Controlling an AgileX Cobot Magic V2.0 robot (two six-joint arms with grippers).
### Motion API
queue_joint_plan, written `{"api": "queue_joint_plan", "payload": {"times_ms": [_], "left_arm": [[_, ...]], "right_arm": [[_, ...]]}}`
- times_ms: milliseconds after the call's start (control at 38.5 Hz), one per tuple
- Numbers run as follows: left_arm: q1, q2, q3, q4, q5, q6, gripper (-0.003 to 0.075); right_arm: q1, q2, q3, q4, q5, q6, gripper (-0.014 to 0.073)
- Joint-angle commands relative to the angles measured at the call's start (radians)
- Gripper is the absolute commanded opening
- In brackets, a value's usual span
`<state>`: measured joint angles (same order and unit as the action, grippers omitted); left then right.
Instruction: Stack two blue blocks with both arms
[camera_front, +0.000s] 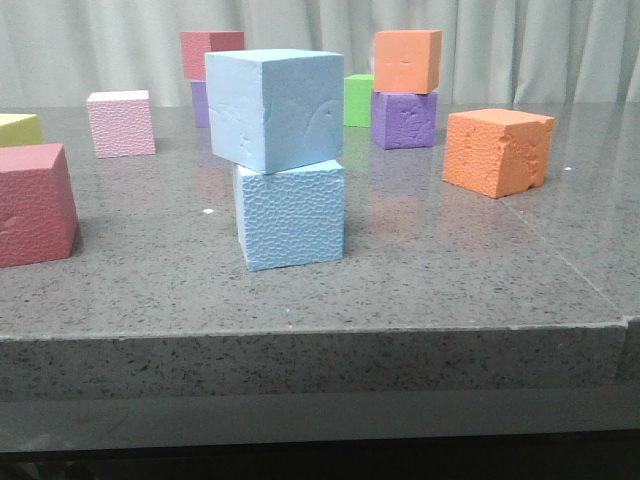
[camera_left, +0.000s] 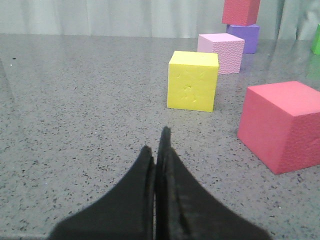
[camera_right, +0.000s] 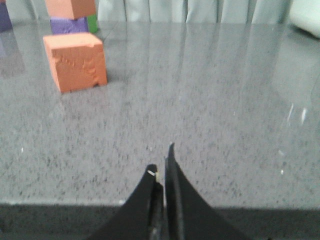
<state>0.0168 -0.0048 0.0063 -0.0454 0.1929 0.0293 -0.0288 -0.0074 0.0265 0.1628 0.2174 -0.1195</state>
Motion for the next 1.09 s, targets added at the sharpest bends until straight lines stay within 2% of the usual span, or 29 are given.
{"api": "queue_joint_plan", "payload": {"times_ms": [0,182,1064], "left_arm": [[0.004,-0.018,0.001,-0.009,-0.086,-0.008,-0.0020],[0.004,-0.018,0.001,-0.009,-0.086,-0.008,-0.0020],[0.004,-0.018,0.001,-0.009,-0.086,-0.008,-0.0020]], "right_arm": [[-0.005,-0.021,-0.005,-0.012,-0.019,0.000,0.0035],[-0.005,-0.021,-0.005,-0.012,0.018,0.000,0.0035],[-0.005,-0.021,-0.005,-0.012,0.018,0.000,0.0035]]}}
